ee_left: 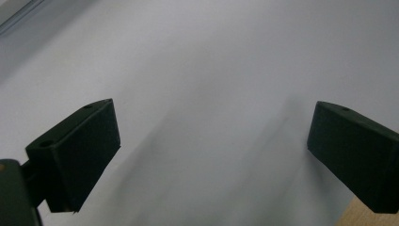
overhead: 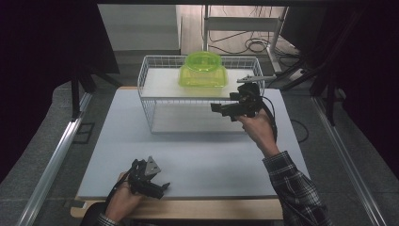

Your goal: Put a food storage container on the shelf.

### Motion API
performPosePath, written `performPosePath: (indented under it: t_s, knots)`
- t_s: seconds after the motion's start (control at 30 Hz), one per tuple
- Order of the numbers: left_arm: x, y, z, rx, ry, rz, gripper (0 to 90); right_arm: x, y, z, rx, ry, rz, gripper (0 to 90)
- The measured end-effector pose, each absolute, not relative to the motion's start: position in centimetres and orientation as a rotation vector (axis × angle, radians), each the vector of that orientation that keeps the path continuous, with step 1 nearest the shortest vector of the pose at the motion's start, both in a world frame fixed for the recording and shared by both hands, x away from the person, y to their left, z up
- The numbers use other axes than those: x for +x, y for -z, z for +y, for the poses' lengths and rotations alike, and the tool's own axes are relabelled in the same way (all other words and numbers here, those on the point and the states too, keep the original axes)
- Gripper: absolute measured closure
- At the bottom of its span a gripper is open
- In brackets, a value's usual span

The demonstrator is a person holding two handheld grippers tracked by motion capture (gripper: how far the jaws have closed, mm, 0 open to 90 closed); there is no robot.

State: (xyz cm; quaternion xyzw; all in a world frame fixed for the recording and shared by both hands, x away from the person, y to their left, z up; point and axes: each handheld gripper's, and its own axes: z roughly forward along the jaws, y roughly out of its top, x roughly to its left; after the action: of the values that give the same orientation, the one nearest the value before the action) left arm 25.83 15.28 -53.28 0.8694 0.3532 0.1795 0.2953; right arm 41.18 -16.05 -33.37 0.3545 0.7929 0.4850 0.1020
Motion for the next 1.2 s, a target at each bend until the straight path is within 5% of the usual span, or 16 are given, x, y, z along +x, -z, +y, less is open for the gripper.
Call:
performPosePath:
  t_s: [1.2]
  knots:
    - [25.9,53.4,15.2,2.289,-0.494,0.961,2.1,37.2,39.5,-19.2,1.022,-1.311,2.304,0.0]
